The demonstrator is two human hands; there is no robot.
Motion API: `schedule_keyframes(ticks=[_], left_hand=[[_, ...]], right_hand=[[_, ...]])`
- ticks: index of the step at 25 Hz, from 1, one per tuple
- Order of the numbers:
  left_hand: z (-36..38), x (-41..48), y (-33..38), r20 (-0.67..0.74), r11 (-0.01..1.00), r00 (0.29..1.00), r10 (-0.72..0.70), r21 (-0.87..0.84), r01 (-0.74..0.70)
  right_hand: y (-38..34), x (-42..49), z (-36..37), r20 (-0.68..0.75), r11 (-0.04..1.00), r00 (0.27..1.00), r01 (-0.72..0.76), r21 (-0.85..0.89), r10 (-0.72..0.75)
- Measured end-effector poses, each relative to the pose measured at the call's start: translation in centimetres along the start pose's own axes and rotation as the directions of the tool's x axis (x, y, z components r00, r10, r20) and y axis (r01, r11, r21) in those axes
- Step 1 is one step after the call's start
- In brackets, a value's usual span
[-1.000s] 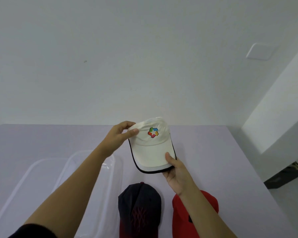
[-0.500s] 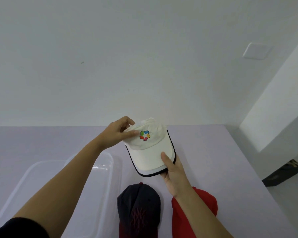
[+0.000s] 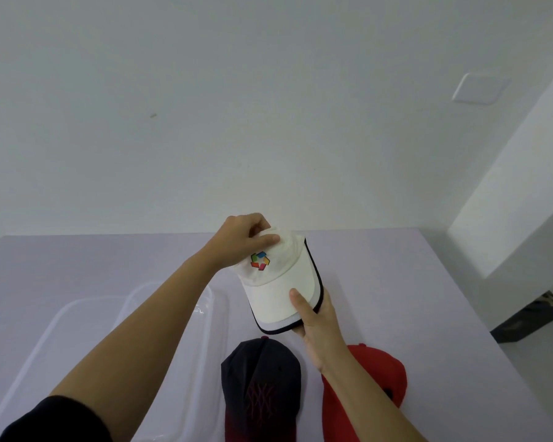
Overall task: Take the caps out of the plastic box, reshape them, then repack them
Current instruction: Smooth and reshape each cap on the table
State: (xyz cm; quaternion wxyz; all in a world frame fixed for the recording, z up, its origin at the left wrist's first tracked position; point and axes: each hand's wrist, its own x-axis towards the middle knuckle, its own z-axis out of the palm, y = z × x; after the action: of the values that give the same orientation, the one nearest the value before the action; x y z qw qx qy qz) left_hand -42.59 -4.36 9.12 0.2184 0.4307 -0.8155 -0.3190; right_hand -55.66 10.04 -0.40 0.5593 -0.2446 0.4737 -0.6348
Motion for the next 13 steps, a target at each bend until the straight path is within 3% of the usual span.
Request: schedule_keyframes(ticks=[3,7,13], left_hand=[[0.2,0.4,0.7,0.085,0.999,0.996,0.005,0.041,-0.008],[-0.4,0.6,1.4,0.284,0.995,0.957,-0.052,0.101,0.024],[-0.5,-0.1,1.6,0.408,0.990,0.909,-0.084,-0.067,0.121]], right_hand=[[0.5,-0.2,0.2,-0.045,1.000,0.999,0.020,-0.019,-0.021],[0.6,-0.5,0.3,0.006,0.999,1.000,0.025,-0.027,-0.025],[-0.5,0.1,-0.5,0.080,0.996,0.993,-0.083,-0.037,0.086]])
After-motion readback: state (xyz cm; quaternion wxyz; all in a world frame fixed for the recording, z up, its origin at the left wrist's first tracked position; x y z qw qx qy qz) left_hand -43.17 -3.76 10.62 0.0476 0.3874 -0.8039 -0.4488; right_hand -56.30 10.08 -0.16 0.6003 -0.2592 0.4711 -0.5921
